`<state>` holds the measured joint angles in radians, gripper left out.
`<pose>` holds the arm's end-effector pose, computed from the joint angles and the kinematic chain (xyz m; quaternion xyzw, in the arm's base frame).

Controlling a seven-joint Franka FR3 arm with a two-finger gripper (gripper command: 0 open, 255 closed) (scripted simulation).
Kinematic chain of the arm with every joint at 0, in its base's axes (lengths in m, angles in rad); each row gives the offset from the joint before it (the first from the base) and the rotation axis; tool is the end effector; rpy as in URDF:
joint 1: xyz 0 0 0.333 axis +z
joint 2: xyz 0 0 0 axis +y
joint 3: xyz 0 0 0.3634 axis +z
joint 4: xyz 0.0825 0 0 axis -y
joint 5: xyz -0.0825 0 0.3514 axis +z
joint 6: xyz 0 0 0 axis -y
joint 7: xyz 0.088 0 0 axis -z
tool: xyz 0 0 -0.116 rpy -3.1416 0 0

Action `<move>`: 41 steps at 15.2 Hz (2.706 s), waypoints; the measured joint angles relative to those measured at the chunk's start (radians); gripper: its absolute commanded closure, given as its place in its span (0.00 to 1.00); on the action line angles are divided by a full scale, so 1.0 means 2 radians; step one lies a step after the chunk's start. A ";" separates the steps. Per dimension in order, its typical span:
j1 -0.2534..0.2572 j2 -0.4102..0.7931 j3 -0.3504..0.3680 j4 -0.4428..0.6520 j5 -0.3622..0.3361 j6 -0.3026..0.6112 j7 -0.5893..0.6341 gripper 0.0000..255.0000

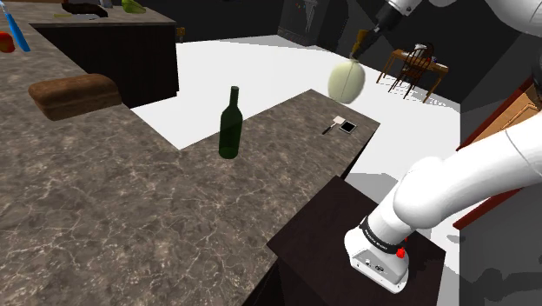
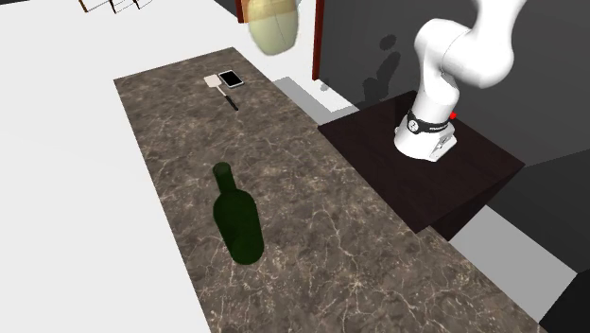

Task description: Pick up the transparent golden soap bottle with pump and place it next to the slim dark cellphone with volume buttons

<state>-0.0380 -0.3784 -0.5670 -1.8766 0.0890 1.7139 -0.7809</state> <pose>0.3176 -0.2788 0.6872 -0.9822 -0.0920 -0.1519 0.0620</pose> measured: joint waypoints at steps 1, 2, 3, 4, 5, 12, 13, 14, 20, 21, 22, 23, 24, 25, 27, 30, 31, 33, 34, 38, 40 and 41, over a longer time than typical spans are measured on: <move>-0.001 0.008 -0.012 0.011 0.003 -0.006 -0.013 1.00; -0.002 0.019 -0.027 0.023 0.007 -0.011 -0.029 1.00; -0.003 0.034 -0.045 0.042 0.014 -0.019 -0.049 1.00; -0.003 0.045 -0.058 0.051 0.019 -0.022 -0.064 1.00; -0.004 0.058 -0.072 0.065 0.026 -0.028 -0.079 1.00; -0.034 0.192 -0.181 0.183 0.122 -0.090 -0.210 1.00; -0.048 0.219 -0.193 0.206 0.144 -0.104 -0.231 1.00; -0.067 0.251 -0.204 0.231 0.171 -0.119 -0.253 1.00; -0.229 0.400 -0.197 0.390 0.296 -0.210 -0.331 1.00; -0.229 0.401 -0.197 0.385 0.296 -0.206 -0.335 1.00; -0.225 0.399 -0.198 0.375 0.294 -0.199 -0.339 1.00; -0.221 0.398 -0.200 0.365 0.292 -0.192 -0.342 1.00; -0.215 0.394 -0.201 0.353 0.288 -0.184 -0.344 1.00; -0.207 0.390 -0.203 0.339 0.284 -0.174 -0.346 1.00; -0.198 0.385 -0.205 0.318 0.279 -0.159 -0.352 1.00; -0.186 0.379 -0.207 0.290 0.273 -0.137 -0.358 1.00; -0.180 0.376 -0.208 0.279 0.271 -0.129 -0.360 1.00; -0.173 0.373 -0.209 0.262 0.268 -0.115 -0.363 1.00; -0.169 0.372 -0.210 0.252 0.267 -0.107 -0.365 1.00; -0.155 0.363 -0.213 0.215 0.260 -0.078 -0.374 1.00; -0.151 0.363 -0.212 0.201 0.261 -0.065 -0.377 1.00; -0.149 0.363 -0.212 0.194 0.260 -0.059 -0.379 1.00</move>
<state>-0.3351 0.3466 -0.9913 -1.4885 0.6098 1.5960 -1.5397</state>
